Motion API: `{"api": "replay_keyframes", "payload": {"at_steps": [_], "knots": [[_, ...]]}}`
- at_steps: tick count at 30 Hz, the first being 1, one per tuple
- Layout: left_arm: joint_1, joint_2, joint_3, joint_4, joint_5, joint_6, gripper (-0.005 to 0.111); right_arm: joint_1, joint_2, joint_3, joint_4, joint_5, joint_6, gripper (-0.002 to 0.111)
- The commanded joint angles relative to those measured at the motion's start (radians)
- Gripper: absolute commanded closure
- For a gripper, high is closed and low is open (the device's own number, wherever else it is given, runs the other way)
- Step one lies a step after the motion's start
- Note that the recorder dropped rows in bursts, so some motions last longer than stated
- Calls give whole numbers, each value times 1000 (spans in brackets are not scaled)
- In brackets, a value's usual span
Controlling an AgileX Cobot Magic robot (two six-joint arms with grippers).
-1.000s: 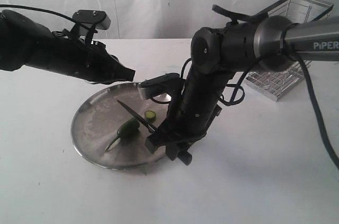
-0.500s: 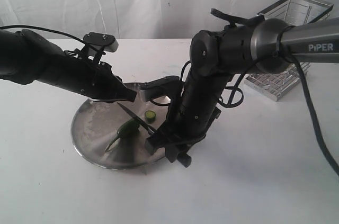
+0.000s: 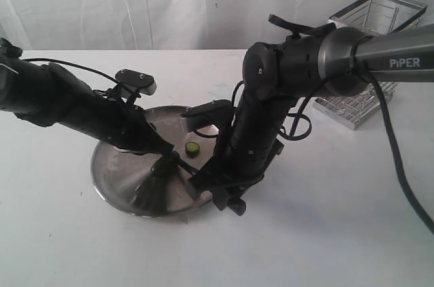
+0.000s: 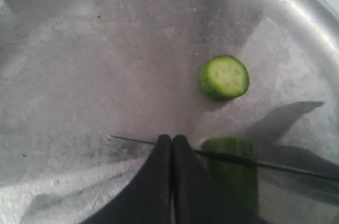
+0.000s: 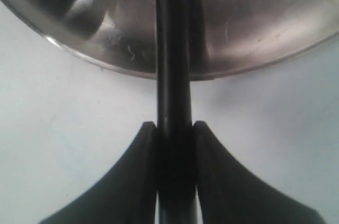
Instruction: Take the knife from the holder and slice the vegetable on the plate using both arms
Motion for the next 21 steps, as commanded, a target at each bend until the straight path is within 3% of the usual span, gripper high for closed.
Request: {"api": "replay_keyframes", "payload": {"at_steps": [1,16,21], "knots": [[-5,30,8,-3,18,11,107,1,23,5,0,-7,-4,108],[-5,36,8,-3,8,30,107,1,55,-1,2,30,-4,108],[-3,-64,0,-45,-116,20,107,1,53,-1,2,23,-4,108]]}}
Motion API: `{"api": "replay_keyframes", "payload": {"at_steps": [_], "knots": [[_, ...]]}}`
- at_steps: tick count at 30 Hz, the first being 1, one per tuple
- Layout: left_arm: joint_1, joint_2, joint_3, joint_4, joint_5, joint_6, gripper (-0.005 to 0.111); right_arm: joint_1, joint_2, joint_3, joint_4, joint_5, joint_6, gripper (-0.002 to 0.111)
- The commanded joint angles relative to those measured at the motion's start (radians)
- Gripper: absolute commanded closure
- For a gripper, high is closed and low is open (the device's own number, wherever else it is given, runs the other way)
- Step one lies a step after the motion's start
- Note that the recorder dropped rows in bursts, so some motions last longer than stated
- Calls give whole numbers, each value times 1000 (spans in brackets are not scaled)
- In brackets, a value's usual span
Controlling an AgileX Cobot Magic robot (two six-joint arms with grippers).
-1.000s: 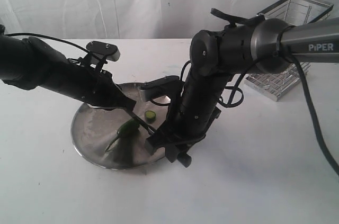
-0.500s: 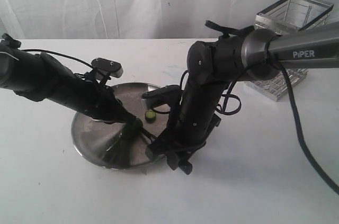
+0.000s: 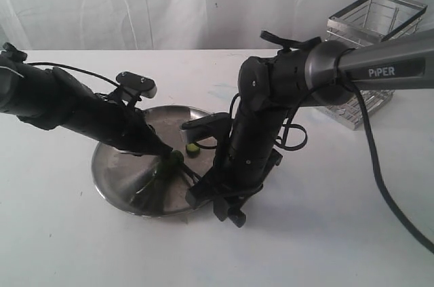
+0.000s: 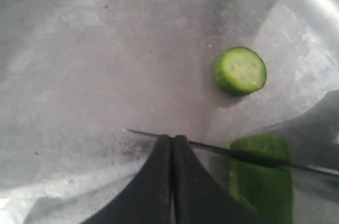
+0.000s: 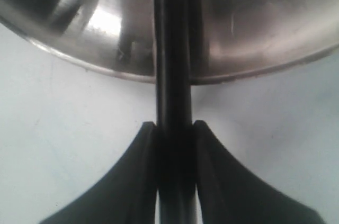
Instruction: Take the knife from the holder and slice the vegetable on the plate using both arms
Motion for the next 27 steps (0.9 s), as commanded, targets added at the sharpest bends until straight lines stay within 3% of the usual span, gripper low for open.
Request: {"api": "replay_keyframes", "payload": {"at_steps": [1,7,19,27], "knots": [[-3,-78,0,-66,-87,-7,107,1,0,-1,-6,9,-4,108],[-5,-8,-4,-115,-90,-7,107,1,0,-1,-6,3,-4,108],[-8,15,-68,-216,52,21,107,1,0,-1,-6,3,-4,108],[-11,61,-67,-181,66,53,107,1,0,1,-6,1,-4,108]]}}
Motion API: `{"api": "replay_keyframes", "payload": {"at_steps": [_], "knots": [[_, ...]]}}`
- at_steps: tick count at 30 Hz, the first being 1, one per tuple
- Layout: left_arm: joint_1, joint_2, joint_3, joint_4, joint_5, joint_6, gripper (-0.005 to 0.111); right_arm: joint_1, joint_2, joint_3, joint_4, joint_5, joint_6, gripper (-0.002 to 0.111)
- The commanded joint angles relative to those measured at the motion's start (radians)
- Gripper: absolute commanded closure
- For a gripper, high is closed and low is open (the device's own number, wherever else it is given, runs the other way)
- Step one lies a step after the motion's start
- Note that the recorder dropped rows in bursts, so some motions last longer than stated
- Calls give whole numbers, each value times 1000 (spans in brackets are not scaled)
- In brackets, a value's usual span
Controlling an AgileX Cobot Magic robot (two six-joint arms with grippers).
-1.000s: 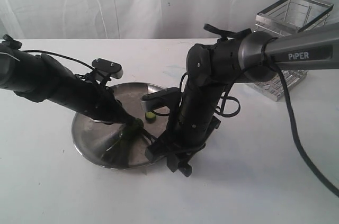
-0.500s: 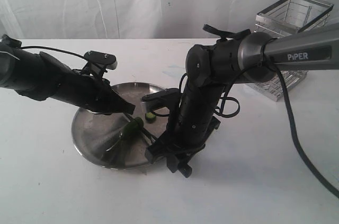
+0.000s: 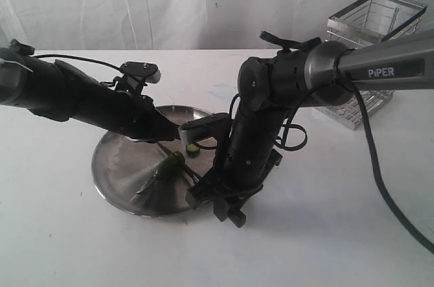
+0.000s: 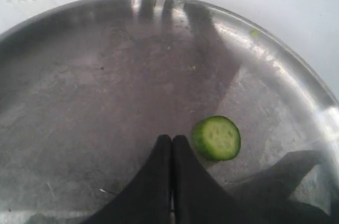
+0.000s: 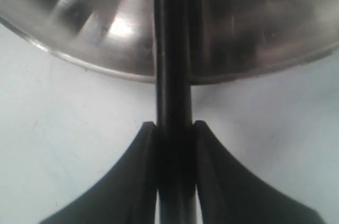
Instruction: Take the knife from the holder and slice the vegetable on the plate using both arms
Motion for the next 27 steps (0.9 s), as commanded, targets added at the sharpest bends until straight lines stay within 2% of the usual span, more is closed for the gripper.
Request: {"api": "replay_keyframes", "payload": {"at_steps": [1,9,15,21,27], "knots": [[-5,37,-1,17,23,10,107,1,0,1,-6,4,-4,108],[-5,118,7,26,45,10,107,1,0,1,-26,4,-4,108],[-5,118,51,26,-30,10,107,-1,0,1,-71,84,-4,108],[-5,116,60,26,-33,10,107,-1,0,1,-82,115,-4,108],[-5,40,49,13,-35,7,107,-1,0,1,-82,114,-4,108]]}}
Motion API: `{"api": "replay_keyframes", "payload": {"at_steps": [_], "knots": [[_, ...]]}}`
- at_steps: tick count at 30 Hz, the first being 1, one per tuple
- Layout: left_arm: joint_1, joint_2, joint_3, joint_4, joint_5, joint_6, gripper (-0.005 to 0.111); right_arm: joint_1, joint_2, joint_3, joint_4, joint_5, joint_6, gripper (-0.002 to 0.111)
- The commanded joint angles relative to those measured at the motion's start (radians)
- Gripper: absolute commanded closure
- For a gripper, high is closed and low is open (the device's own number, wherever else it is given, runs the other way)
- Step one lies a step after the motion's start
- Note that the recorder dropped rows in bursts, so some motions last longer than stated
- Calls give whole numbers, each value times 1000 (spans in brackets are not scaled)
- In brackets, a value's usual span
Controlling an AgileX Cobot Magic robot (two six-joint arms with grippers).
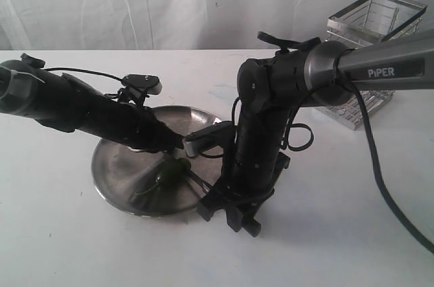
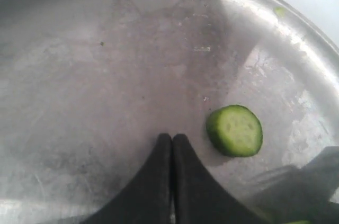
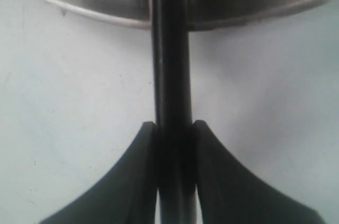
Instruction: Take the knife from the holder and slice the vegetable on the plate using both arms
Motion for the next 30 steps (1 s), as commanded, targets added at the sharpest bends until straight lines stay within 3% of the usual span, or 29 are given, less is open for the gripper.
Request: {"api": "replay_keyframes", "payload": {"at_steps": [1,14,30], "knots": [[-1,-31,33,37,-2,-4,107,-1,0,1,-14,15,-4,108],[-1,-75,22,-16,8,-4,107,-1,0,1,-14,19,-4,108],[-3,-79,6,-19,149,-4,107,-1,0,-1,-14,11,-4,108]]}}
